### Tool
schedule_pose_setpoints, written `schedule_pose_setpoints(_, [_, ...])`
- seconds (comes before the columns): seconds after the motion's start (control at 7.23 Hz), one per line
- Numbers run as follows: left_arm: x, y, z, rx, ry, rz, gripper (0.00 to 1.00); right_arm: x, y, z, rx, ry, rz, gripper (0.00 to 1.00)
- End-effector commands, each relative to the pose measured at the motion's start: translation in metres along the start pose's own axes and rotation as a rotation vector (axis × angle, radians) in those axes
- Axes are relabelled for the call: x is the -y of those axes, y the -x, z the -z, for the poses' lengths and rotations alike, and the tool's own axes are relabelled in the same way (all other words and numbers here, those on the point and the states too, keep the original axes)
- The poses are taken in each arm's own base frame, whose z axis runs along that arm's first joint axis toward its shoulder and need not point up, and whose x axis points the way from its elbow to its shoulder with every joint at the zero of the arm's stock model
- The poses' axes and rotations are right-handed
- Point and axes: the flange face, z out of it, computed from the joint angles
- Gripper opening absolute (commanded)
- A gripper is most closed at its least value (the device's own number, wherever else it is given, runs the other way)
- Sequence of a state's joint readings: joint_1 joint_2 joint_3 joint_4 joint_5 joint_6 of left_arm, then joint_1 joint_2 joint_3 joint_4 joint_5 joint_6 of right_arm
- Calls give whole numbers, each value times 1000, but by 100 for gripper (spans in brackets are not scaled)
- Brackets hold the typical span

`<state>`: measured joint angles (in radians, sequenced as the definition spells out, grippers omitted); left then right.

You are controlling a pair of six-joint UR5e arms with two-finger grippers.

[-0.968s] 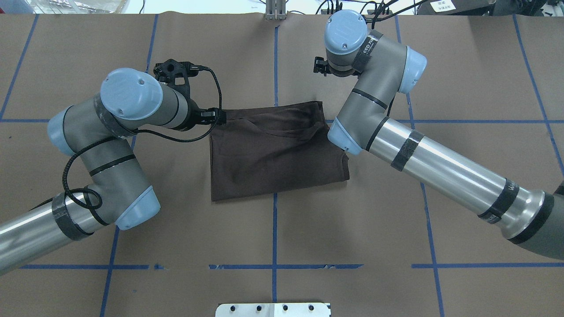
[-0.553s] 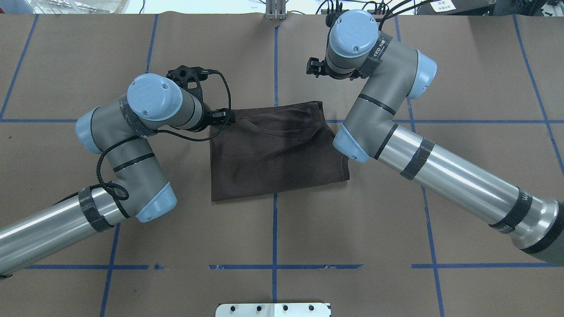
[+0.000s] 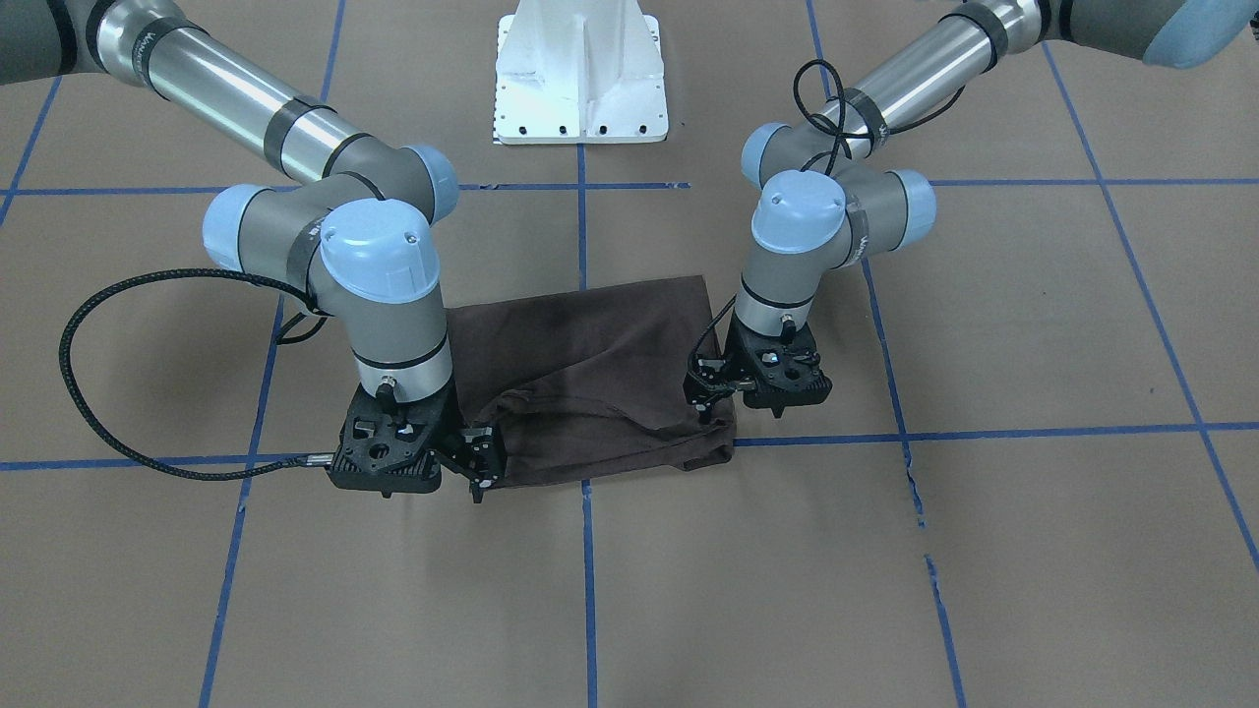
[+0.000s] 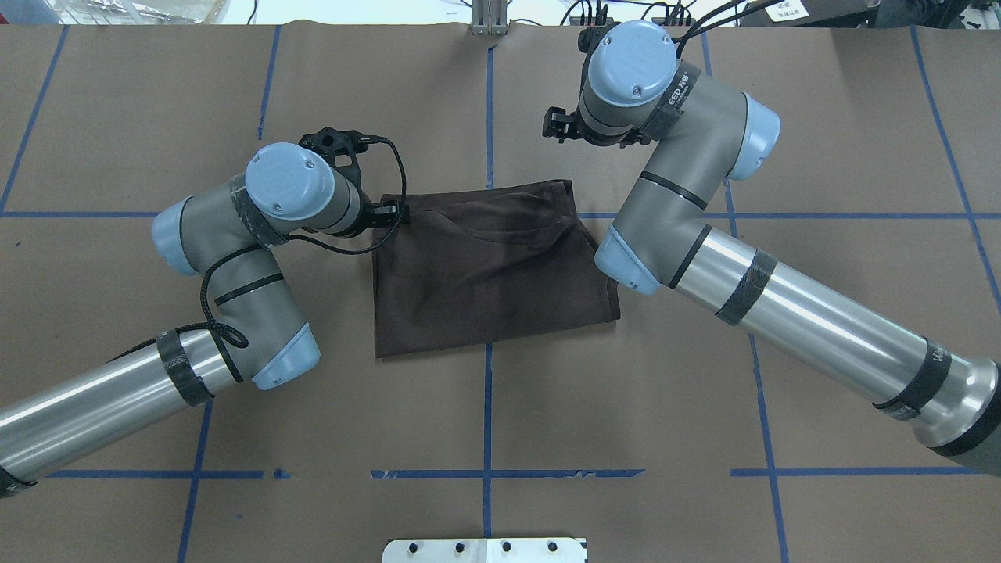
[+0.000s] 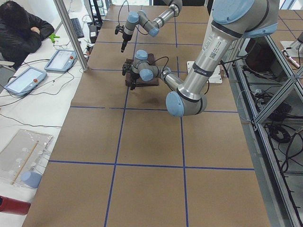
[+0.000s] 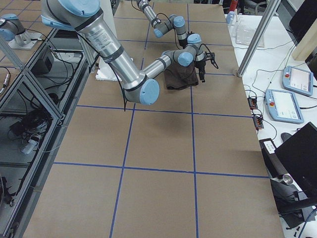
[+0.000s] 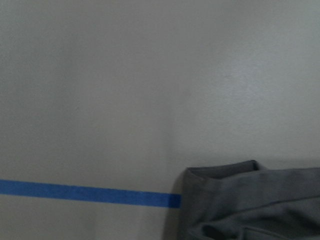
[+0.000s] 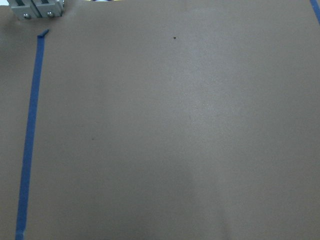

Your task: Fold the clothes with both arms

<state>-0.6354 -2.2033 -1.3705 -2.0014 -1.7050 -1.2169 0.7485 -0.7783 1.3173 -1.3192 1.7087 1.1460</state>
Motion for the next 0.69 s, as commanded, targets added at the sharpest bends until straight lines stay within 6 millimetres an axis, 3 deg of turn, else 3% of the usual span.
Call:
schedule_pose_setpoints(0.0, [28,16,-15,59,-57,-47,100,-1,-1,-1,-2,2,2,100])
schedule_pose_setpoints(0.28, [78,48,-3,89,-99,-55,100,-2,-2,-2,-2,2,8,100])
schedule_pose_setpoints(0.55, [88,51,7,76,-100,-71,100,-2,-1,-1,3,5,9,100])
